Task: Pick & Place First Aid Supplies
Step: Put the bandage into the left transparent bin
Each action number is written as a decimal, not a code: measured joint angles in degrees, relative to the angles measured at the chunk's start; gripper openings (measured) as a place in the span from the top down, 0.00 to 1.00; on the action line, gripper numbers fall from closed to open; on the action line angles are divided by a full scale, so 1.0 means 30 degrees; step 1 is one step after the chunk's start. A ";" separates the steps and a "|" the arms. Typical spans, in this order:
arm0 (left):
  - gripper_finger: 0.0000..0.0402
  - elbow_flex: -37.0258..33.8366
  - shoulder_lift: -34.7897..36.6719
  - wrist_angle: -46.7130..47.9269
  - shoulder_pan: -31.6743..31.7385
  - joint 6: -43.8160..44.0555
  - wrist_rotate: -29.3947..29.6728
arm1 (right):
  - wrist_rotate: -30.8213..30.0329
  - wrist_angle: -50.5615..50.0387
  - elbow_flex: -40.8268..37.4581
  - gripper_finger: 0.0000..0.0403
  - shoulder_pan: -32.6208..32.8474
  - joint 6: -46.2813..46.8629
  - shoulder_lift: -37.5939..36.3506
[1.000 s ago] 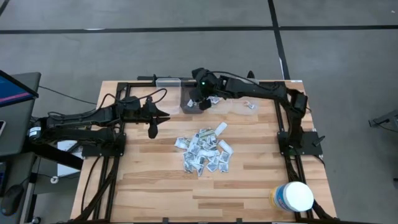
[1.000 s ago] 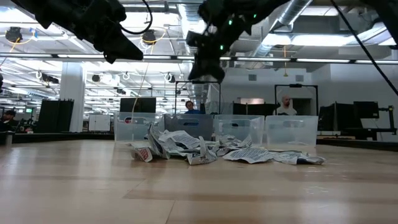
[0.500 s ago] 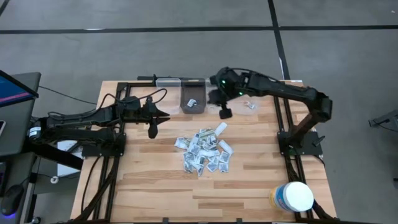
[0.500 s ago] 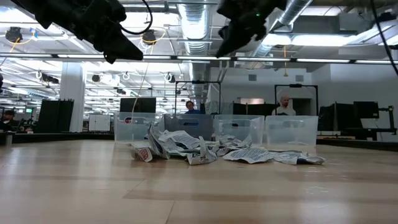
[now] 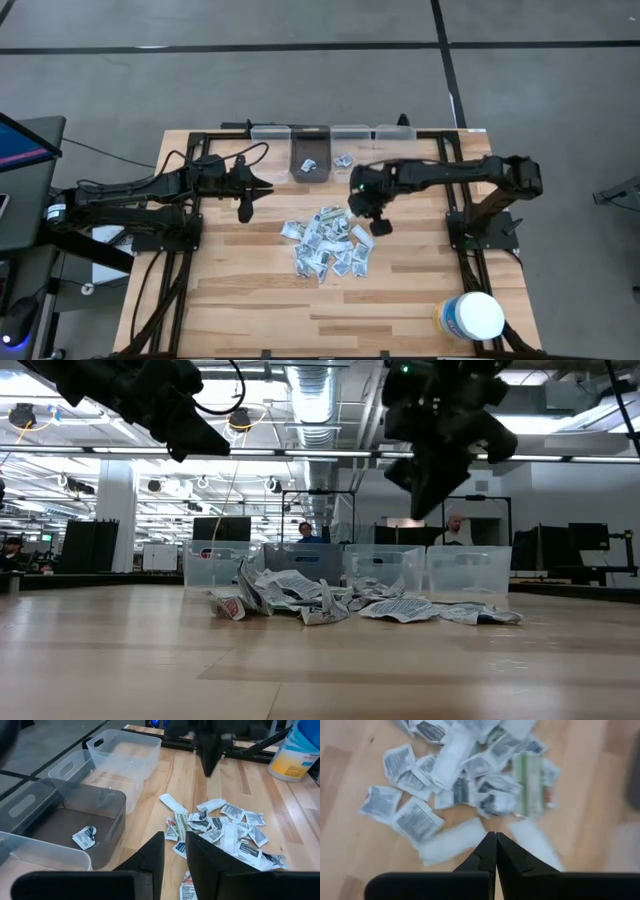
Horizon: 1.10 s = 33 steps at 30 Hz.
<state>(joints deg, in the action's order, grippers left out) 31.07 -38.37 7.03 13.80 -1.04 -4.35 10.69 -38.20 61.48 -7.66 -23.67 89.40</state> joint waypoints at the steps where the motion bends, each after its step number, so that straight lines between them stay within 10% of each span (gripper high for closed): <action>1: 0.81 0.0007 0.0000 0.0000 -0.0006 0.0000 -0.0029 | -0.0011 0.0165 -0.0218 1.00 0.0182 0.0449 0.0239; 21: 0.81 0.0002 0.0000 0.0070 -0.0006 0.0007 -0.0586 | -0.0017 0.0753 -0.0309 0.72 0.1071 0.1906 0.4589; 33: 0.81 0.0000 0.0000 0.0176 -0.0006 0.0015 -0.0658 | 0.0046 0.1601 -0.0197 0.74 0.1027 0.1890 0.6595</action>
<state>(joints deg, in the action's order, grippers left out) 31.07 -38.37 7.55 13.78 -0.99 -6.33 10.83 -33.40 60.89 -4.58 -18.00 109.18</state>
